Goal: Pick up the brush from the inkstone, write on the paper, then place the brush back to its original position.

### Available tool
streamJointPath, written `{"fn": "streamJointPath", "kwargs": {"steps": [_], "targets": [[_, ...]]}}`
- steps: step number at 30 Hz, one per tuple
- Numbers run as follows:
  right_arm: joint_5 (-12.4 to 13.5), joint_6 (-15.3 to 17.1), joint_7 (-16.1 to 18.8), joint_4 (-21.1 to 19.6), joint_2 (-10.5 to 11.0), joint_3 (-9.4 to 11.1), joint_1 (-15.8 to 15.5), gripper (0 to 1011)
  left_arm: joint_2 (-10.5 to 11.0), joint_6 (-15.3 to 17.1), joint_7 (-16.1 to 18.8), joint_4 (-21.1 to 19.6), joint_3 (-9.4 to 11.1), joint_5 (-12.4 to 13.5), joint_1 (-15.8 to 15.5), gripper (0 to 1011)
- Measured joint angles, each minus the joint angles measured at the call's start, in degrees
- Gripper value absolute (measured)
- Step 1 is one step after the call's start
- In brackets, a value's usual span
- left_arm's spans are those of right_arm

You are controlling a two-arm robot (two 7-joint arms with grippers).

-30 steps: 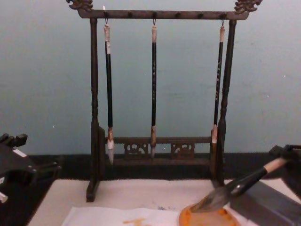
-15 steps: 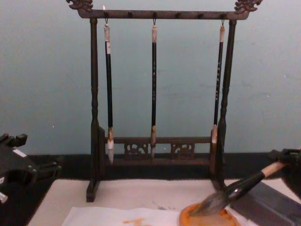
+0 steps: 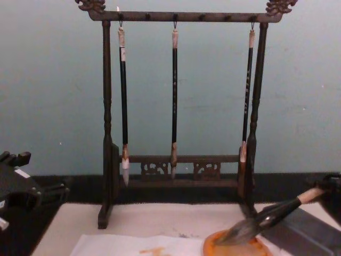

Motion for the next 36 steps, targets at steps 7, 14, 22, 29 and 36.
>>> {"fn": "streamJointPath", "kwargs": {"steps": [7, 14, 22, 29, 36], "targets": [[0.8, -0.3, -0.2, 0.1, 0.3, -0.8, 0.0, 160, 0.0, 0.0, 0.0, 0.0, 0.0, 0.0, 0.0, 1009], [1.5, -1.0, -0.7, -0.4, 1.0, -1.6, -0.1, 160, 0.0, 0.0, 0.0, 0.0, 0.0, 0.0, 0.0, 1010], [1.9, -1.6, -0.8, -0.9, 1.5, -2.0, -0.2, 158, 0.0, 0.0, 0.0, 0.0, 0.0, 0.0, 0.0, 1010], [2.3, -1.8, -0.7, -1.2, 1.9, -2.5, -0.2, 160, 0.0, 0.0, 0.0, 0.0, 0.0, 0.0, 0.0, 1009], [2.4, -1.9, -0.4, -1.4, 2.3, -3.0, 0.0, 160, 0.0, 0.0, 0.0, 0.0, 0.0, 0.0, 0.0, 1010]]}}
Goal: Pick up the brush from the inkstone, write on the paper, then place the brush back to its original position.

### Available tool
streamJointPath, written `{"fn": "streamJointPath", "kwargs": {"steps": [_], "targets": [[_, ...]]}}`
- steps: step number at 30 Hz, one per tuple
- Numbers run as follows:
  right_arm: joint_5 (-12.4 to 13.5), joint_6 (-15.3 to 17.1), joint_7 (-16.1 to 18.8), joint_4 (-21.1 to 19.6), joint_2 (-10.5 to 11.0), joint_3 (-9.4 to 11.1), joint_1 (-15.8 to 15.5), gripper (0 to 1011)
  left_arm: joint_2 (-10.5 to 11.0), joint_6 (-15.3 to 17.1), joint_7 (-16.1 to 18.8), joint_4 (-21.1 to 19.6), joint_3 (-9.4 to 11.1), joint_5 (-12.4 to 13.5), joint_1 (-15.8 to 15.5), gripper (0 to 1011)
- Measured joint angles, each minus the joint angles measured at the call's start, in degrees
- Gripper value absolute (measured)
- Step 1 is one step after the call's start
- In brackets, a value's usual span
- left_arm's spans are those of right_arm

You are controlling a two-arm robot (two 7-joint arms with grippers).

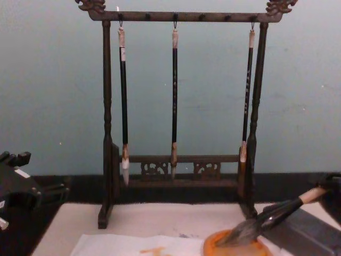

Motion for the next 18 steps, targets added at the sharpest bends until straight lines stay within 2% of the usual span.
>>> {"fn": "streamJointPath", "kwargs": {"steps": [18], "targets": [[-0.6, -0.3, 0.5, -0.2, 0.5, -0.9, 0.4, 160, 0.0, 0.0, 0.0, 0.0, 0.0, 0.0, 0.0, 1010]]}}
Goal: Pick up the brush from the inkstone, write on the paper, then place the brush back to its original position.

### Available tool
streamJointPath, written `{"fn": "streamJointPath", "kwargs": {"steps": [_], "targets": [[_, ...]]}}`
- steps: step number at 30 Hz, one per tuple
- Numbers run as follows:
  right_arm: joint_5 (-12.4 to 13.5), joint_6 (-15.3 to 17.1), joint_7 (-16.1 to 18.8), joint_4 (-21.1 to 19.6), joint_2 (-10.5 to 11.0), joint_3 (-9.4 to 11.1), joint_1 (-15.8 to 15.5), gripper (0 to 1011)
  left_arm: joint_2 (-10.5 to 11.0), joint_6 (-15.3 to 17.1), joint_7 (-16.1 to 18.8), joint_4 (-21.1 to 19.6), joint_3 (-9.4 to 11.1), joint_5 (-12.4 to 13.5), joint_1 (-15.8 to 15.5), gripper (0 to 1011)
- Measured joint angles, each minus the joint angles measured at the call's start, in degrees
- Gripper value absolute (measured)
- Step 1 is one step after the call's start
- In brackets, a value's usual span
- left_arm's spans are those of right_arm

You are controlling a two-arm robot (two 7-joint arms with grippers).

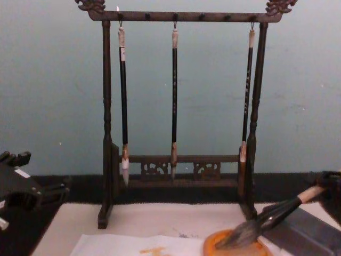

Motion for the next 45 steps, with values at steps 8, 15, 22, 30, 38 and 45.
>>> {"fn": "streamJointPath", "kwargs": {"steps": [8, 15, 22, 30, 38, 45], "targets": [[0.0, 0.0, 0.0, 0.0, 0.0, 0.1, 0.0, 198, 0.0, 0.0, 0.0, 0.0, 0.0, 0.0, 0.0, 1009], [0.0, 0.1, 0.0, 0.0, -0.1, 0.1, 0.0, 416, 0.0, 0.0, 0.0, 0.0, 0.0, 0.0, 0.0, 1010], [0.1, 0.1, 0.0, 0.0, -0.1, 0.2, 0.0, 639, 0.0, 0.0, 0.0, 0.0, 0.0, 0.0, 0.0, 1010], [0.1, 0.1, 0.0, 0.0, -0.1, 0.2, 0.0, 889, 0.0, 0.0, 0.0, 0.0, 0.0, 0.0, 0.0, 1010], [0.1, 0.1, 0.0, 0.0, -0.1, 0.2, 0.0, 1000, 0.0, 0.0, 0.0, 0.0, 0.0, 0.0, 0.0, 1010], [0.0, -0.7, -0.6, -2.1, 0.7, 0.2, -1.2, 1000, 0.0, 0.0, 0.0, 0.0, 0.0, 0.0, 0.0, 1010]]}}
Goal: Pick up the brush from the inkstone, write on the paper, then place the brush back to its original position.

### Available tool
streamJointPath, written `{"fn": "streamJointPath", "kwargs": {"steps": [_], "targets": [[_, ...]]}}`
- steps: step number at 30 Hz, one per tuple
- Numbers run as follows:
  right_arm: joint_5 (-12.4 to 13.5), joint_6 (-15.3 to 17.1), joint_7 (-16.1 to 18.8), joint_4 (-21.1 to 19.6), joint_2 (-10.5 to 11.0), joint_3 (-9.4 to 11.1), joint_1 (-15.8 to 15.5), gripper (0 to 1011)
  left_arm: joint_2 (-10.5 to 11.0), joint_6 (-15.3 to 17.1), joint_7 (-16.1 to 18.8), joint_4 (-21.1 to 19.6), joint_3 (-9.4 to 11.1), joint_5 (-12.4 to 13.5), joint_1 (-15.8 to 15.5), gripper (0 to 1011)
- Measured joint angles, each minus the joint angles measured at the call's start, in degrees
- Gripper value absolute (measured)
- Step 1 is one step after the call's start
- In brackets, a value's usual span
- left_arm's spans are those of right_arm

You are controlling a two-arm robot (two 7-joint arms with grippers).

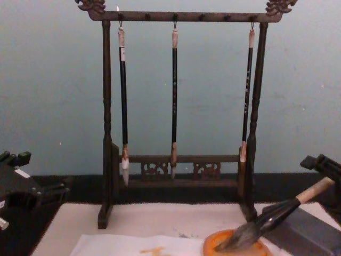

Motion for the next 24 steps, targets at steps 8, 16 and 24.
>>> {"fn": "streamJointPath", "kwargs": {"steps": [8, 16, 24], "targets": [[-0.7, -2.4, -3.5, -7.0, 2.9, 0.7, -4.6, 1000, 0.0, 0.0, 0.0, 0.0, 0.0, 0.0, 0.0, 1010], [-0.7, -4.6, -7.0, -13.4, 5.6, 2.1, -10.2, 1000, 0.0, 0.0, 0.0, 0.0, 0.0, 0.0, 0.0, 1010], [-6.3, -9.5, -10.2, -20.4, 7.6, 2.4, -14.8, 1000, 0.0, 0.0, 0.0, 0.0, 0.0, 0.0, 0.0, 1010]]}}
